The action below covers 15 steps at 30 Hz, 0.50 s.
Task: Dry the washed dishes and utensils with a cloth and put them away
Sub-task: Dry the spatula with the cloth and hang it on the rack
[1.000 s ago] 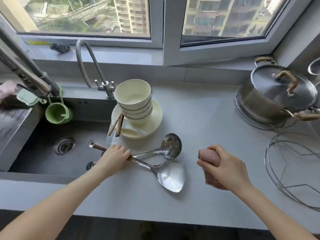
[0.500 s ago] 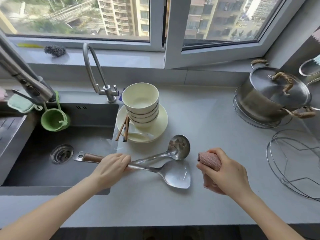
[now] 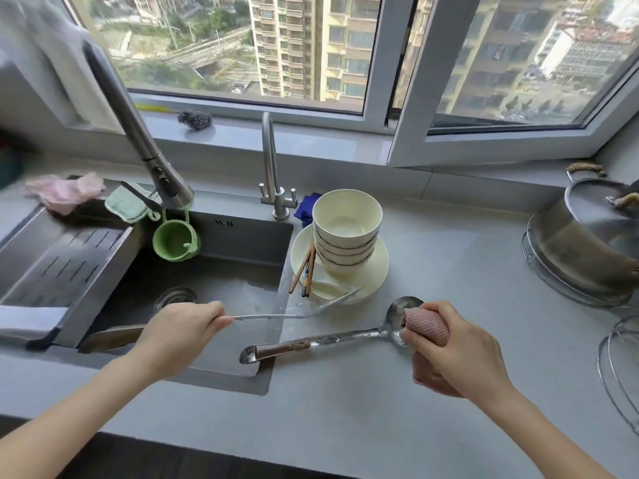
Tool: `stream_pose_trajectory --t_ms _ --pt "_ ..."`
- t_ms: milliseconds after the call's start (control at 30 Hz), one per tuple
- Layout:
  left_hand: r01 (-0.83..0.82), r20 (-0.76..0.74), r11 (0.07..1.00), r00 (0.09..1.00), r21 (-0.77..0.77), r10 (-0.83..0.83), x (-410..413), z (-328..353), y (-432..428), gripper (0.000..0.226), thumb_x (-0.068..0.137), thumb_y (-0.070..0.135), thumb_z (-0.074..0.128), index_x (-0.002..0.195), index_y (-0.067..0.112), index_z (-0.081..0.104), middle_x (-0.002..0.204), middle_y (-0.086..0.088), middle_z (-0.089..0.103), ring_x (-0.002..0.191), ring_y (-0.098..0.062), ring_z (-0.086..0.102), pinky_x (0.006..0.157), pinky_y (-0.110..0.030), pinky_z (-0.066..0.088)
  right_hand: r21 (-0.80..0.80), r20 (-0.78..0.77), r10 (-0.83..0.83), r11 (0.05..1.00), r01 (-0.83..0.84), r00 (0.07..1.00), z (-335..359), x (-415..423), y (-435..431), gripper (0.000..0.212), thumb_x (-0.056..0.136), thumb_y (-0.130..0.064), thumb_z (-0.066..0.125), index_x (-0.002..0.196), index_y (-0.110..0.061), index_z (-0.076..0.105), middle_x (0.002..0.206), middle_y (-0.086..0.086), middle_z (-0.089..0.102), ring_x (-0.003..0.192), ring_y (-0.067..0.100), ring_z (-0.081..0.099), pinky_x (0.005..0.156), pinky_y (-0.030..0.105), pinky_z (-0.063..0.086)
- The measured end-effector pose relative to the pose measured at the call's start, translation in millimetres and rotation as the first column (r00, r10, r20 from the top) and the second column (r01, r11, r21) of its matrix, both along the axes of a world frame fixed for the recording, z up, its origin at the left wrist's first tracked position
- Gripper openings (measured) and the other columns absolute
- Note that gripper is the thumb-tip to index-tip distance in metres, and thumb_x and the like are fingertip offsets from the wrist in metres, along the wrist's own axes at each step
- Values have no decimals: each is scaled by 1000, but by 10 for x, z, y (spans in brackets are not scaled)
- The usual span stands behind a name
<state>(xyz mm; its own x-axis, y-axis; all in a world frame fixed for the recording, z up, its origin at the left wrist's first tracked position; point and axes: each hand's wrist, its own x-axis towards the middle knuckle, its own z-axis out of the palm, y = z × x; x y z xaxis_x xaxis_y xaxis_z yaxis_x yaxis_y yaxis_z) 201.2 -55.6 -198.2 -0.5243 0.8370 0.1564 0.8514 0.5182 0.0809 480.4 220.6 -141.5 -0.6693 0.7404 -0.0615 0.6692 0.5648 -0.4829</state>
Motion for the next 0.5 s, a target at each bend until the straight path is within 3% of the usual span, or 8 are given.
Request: stream_pose_trajectory --t_ms 133,233,333,433,500 --pt "-28 82 998 996 52 24 -111 118 -188 53 86 58 24 70 21 58 52 5 55 50 -18 55 47 -31 37 -1 -30 82 997 -82 996 31 -230 -113 38 73 -58 68 101 -36 56 78 -18 58 87 18 64 67 28 35" --pt "4 50 998 999 68 -7 -164 221 -247 45 85 58 31 74 27 63 56 12 58 52 -11 56 44 -21 32 -14 -93 114 993 -116 989 68 -398 -189 35 73 -56 69 99 -37 56 79 -17 62 85 18 64 67 29 37" --pt "1 21 997 1000 81 -3 -124 304 -202 39 81 55 39 70 26 62 54 13 55 49 -11 54 44 -14 22 -42 -289 115 990 -133 950 122 -588 -297 33 74 -57 67 100 -40 53 87 -16 65 82 17 63 67 30 42" --pt "-5 -12 996 1000 89 6 -16 341 -91 37 78 54 40 66 24 59 51 10 54 47 -14 55 44 -17 19 90 -469 231 973 -214 853 111 -829 -427 42 78 -54 55 112 -31 53 105 -9 65 86 17 59 72 32 43" --pt "-14 -14 994 1000 109 15 58 396 9 36 78 54 40 66 24 57 50 11 52 45 -14 54 46 -12 15 272 -309 417 900 -341 855 -28 -1013 -510 42 85 -55 47 117 -29 51 118 1 63 100 25 58 83 37 36"
